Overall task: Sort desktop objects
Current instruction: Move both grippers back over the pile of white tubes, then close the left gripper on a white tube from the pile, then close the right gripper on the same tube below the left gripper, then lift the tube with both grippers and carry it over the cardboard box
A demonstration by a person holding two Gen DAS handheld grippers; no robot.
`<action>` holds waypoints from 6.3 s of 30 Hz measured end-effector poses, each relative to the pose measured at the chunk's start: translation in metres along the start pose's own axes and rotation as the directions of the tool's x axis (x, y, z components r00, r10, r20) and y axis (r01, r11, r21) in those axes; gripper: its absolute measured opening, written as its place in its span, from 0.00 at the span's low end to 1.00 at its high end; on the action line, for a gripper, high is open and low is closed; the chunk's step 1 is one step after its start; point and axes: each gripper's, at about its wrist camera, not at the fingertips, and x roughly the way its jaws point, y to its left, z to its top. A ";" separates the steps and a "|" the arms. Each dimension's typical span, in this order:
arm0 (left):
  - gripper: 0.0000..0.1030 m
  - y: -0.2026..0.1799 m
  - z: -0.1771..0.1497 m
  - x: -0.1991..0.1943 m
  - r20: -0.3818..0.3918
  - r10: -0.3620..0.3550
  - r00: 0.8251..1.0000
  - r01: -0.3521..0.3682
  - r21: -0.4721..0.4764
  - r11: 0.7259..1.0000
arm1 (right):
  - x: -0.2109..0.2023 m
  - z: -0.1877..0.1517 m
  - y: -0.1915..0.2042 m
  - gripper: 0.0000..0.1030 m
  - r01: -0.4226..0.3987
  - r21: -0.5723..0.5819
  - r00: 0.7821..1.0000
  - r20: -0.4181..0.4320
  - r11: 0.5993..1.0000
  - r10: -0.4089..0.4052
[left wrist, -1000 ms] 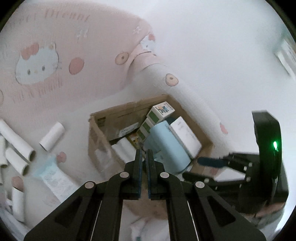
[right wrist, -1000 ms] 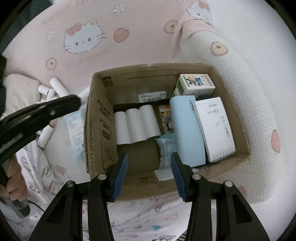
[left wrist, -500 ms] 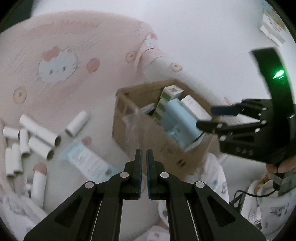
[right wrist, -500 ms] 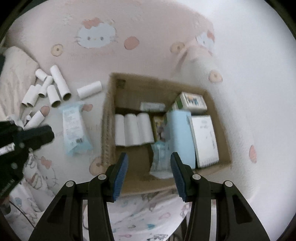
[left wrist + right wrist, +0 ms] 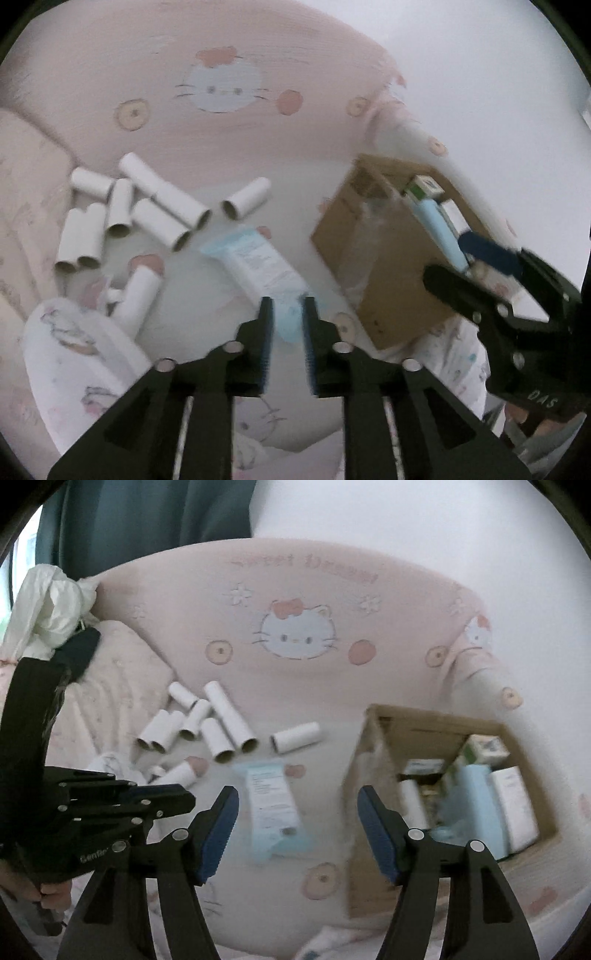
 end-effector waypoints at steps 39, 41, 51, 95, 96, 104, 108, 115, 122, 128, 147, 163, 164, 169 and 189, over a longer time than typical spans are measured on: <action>0.47 0.170 0.039 0.156 -0.505 0.106 0.856 -0.110 0.021 0.994 | 0.197 -0.006 0.085 0.65 -0.213 0.133 0.931 -0.274 0.968 0.243; 0.47 0.170 0.036 0.160 -0.527 0.094 0.845 -0.102 0.015 0.995 | 0.203 -0.009 0.090 0.65 -0.221 0.139 0.925 -0.285 0.965 0.253; 0.47 0.189 0.032 0.169 -0.568 -0.058 0.821 -0.063 -0.190 0.980 | 0.232 -0.027 0.103 0.65 -0.239 0.183 0.893 -0.345 0.954 0.290; 0.45 0.141 0.024 0.129 -0.165 -0.256 0.952 0.168 -0.417 0.893 | 0.211 -0.040 0.098 0.38 -0.274 0.296 0.857 -0.357 0.915 0.372; 0.45 0.138 0.024 0.128 -0.148 -0.270 0.951 0.186 -0.424 0.887 | 0.204 -0.039 0.103 0.38 -0.269 0.276 0.866 -0.351 0.923 0.357; 0.45 0.088 0.014 0.147 -0.109 -0.358 0.927 0.281 -0.428 0.859 | 0.194 -0.033 0.062 0.38 -0.181 0.179 0.908 -0.347 0.967 0.234; 0.45 0.082 0.011 0.166 -0.147 -0.407 0.902 0.305 -0.451 0.839 | 0.203 -0.037 0.047 0.38 -0.140 0.224 0.906 -0.364 0.964 0.216; 0.45 0.062 0.011 0.180 -0.230 -0.360 0.904 0.250 -0.398 0.883 | 0.200 -0.045 0.023 0.38 -0.106 0.276 0.903 -0.376 0.955 0.209; 0.45 0.048 0.015 0.182 -0.268 -0.298 0.916 0.203 -0.332 0.921 | 0.210 -0.055 0.007 0.38 -0.121 0.381 0.882 -0.382 0.916 0.275; 0.45 0.026 0.040 0.141 -0.204 -0.231 0.951 0.183 -0.232 0.955 | 0.184 -0.039 -0.003 0.38 -0.170 0.417 0.906 -0.290 0.893 0.308; 0.45 -0.060 0.103 0.015 -0.022 -0.111 0.994 0.109 -0.057 0.992 | 0.044 0.047 -0.016 0.38 -0.236 0.231 0.972 0.037 0.944 0.234; 0.48 -0.125 0.105 0.031 -0.110 -0.109 0.988 0.113 0.030 0.993 | 0.024 0.035 -0.063 0.38 -0.229 0.257 0.973 0.060 0.939 0.221; 0.48 -0.133 0.107 0.034 -0.108 -0.112 0.988 0.117 0.044 0.992 | 0.024 0.036 -0.070 0.38 -0.223 0.268 0.975 0.063 0.937 0.214; 0.48 -0.164 0.117 0.052 -0.119 -0.127 0.985 0.138 0.091 0.986 | 0.022 0.036 -0.106 0.38 -0.215 0.315 0.977 0.076 0.924 0.201; 0.43 -0.215 0.137 0.148 -0.232 -0.199 0.952 0.225 0.093 0.970 | 0.069 0.007 -0.206 0.38 -0.119 0.470 0.985 -0.052 0.875 0.162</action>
